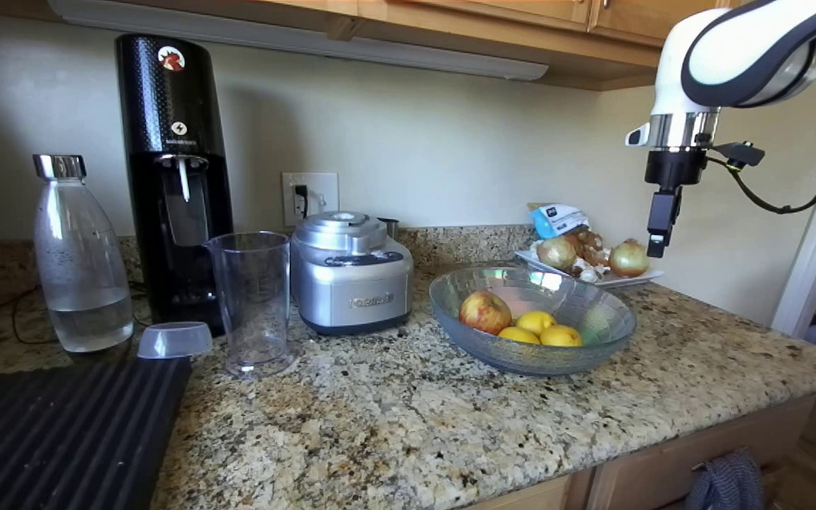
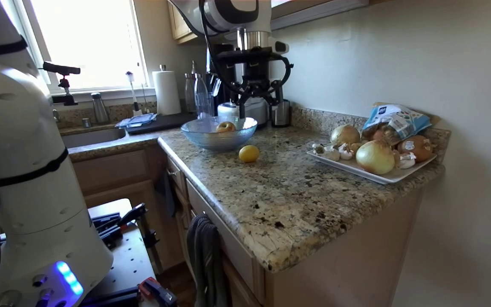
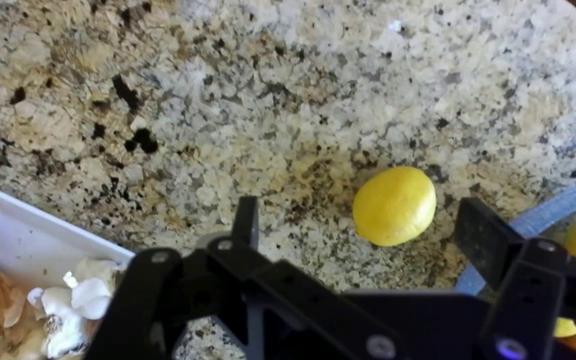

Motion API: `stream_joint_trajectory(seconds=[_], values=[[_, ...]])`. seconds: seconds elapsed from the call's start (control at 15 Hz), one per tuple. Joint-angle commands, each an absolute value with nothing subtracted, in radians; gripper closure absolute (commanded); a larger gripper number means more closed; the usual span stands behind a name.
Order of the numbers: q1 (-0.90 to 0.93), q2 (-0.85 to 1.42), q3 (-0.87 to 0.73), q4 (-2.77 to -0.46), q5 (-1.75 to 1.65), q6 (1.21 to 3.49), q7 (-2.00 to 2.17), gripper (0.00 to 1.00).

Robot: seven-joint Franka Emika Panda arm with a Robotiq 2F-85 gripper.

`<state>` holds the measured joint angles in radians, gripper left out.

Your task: Put the lemons and the apple in the glass bowl

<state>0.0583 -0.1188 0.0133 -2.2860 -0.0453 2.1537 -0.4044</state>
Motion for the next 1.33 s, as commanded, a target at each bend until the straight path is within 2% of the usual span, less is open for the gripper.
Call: stream_joint_trajectory(seconds=[0.0, 0.67, 1.27], values=[[0.042, -0.120, -0.010, -2.350, -0.051, 2.220, -0.475, 0.00], [0.065, -0.061, 0.010, -2.445, 0.114, 2.449, -0.683, 0.00], [0.085, -0.020, 0.062, -2.451, 0.373, 2.476, -1.021, 0.00]])
